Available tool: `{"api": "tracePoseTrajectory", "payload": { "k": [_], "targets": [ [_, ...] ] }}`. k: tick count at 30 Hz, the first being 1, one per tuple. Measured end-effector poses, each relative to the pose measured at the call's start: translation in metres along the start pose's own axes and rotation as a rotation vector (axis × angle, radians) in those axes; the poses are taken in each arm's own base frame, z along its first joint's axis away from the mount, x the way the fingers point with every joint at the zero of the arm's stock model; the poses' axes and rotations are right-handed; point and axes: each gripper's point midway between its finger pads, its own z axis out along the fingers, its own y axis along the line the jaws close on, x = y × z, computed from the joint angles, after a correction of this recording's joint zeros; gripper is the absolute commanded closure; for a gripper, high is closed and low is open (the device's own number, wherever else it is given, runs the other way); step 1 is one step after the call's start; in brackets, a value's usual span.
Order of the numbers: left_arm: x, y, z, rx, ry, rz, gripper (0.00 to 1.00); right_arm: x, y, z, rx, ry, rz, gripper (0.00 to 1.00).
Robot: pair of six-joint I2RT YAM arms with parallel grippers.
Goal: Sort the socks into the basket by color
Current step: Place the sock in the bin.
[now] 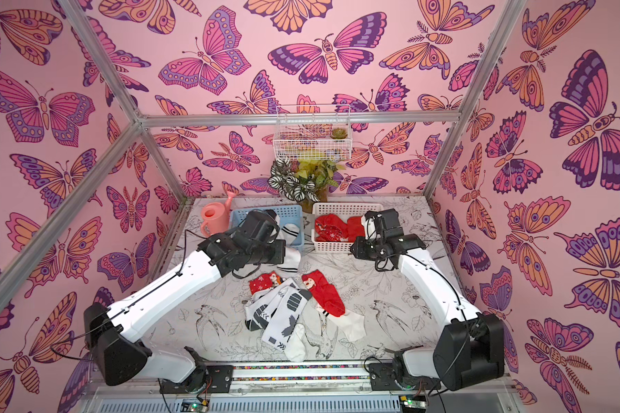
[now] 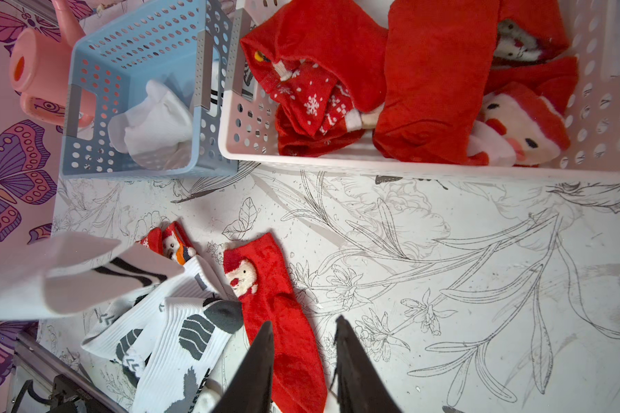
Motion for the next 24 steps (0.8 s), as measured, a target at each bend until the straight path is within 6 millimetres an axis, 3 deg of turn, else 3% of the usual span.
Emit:
{"api": "tracePoseTrajectory", "payload": {
  "k": [5, 12, 19, 24],
  "targets": [
    [-0.045, 0.019, -0.008, -0.013, -0.074, -0.018, 0.95, 0.000, 0.000, 0.000, 0.001, 0.000, -0.003, 0.68],
    [-0.090, 0.057, -0.003, -0.072, -0.126, -0.032, 0.95, 0.000, 0.000, 0.000, 0.001, 0.000, -0.002, 0.68],
    [-0.121, 0.089, 0.006, -0.122, -0.155, -0.023, 0.95, 0.003, -0.004, 0.008, 0.009, 0.023, 0.005, 0.68],
    [-0.133, 0.108, 0.017, -0.138, -0.165, -0.017, 0.95, 0.005, -0.006, 0.013, 0.015, 0.042, 0.010, 0.68]
  ]
}}
